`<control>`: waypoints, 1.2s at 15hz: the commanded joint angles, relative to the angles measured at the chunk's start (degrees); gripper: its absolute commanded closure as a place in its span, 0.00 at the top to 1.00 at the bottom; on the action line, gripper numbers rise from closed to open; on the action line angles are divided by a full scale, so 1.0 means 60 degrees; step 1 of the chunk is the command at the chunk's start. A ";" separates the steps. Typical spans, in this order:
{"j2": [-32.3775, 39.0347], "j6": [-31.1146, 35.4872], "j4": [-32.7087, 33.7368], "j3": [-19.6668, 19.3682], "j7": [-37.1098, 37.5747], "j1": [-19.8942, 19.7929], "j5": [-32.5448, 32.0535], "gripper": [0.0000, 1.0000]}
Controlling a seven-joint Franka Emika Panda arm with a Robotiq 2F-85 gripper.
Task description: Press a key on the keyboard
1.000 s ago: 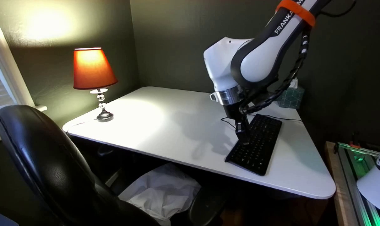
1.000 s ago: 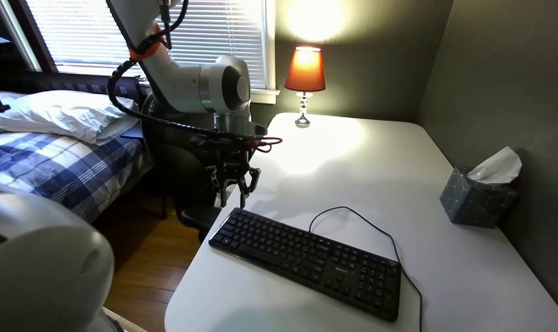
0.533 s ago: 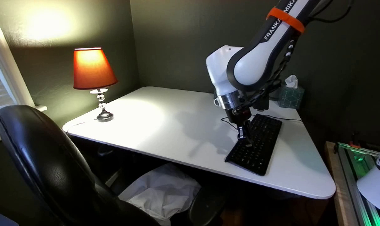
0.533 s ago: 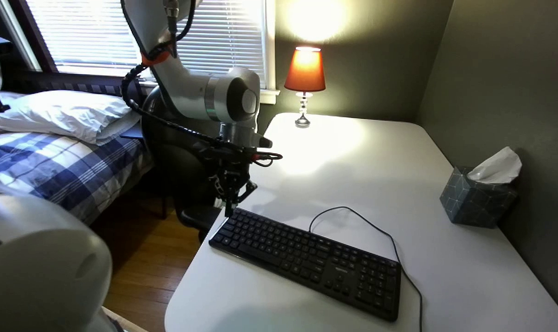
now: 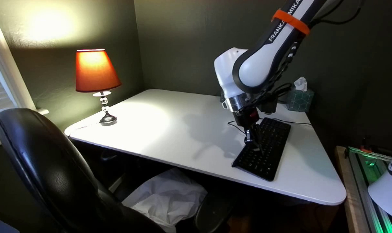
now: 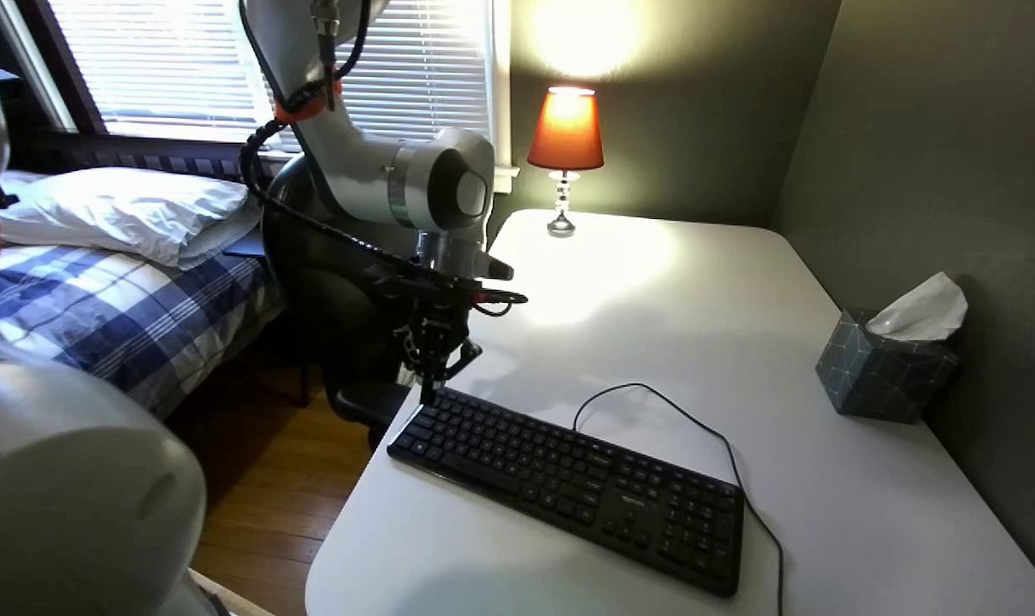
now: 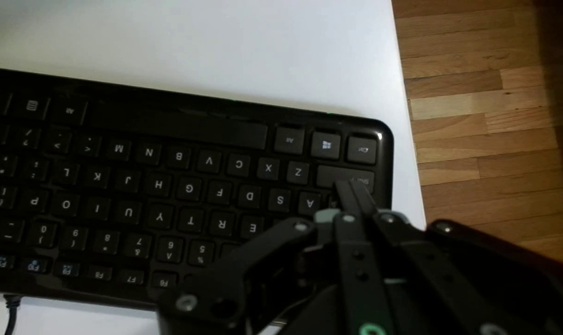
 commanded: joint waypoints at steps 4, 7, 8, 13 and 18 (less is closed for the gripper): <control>0.0362 0.0158 0.0193 -0.0073 0.0020 -0.0031 0.0247 0.00; 0.0480 0.0178 0.0263 -0.0076 -0.0008 -0.0060 0.0288 0.00; 0.0520 0.0172 0.0292 -0.0076 -0.0019 -0.0067 0.0305 0.00; 0.0719 0.0208 0.0471 -0.0080 -0.0048 -0.0115 0.0380 0.00; 0.0914 0.0255 0.0612 -0.0099 -0.0059 -0.0152 0.0374 0.00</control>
